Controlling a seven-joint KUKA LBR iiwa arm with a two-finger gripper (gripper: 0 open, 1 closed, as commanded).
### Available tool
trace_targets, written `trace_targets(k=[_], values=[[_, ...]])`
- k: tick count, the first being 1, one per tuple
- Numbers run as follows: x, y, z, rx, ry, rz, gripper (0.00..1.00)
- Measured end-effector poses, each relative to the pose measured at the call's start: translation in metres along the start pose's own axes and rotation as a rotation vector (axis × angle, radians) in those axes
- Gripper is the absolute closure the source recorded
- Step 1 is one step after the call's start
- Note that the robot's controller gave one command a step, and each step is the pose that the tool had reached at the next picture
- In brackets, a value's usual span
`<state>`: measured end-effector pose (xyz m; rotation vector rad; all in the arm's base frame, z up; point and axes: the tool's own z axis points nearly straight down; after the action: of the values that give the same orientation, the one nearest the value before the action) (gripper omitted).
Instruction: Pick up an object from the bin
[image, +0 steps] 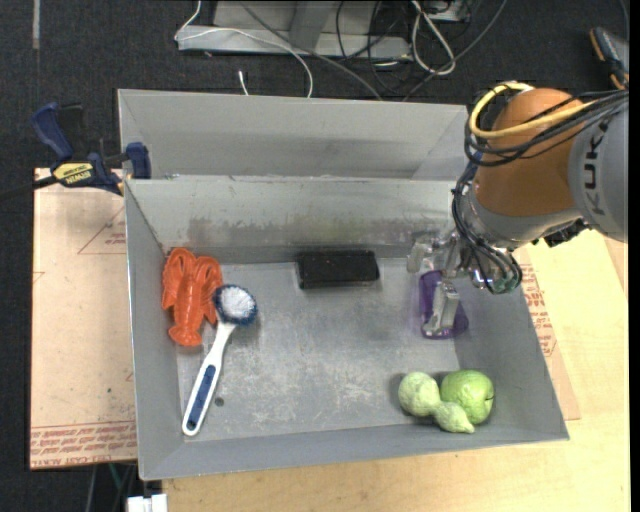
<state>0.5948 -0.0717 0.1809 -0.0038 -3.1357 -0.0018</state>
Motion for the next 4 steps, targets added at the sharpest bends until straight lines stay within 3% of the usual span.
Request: trace_targets(k=[1, 2, 3, 4], values=[[-0.002, 0.000, -0.005, 0.001, -0.008, -0.002, 0.00], [-0.030, -0.029, 0.111, 0.000, -0.005, -0.642, 0.00], [-0.030, -0.070, 0.062, 0.003, -0.015, -0.454, 0.00], [-0.033, -0.071, 0.080, -0.015, -0.013, -0.841, 0.00]])
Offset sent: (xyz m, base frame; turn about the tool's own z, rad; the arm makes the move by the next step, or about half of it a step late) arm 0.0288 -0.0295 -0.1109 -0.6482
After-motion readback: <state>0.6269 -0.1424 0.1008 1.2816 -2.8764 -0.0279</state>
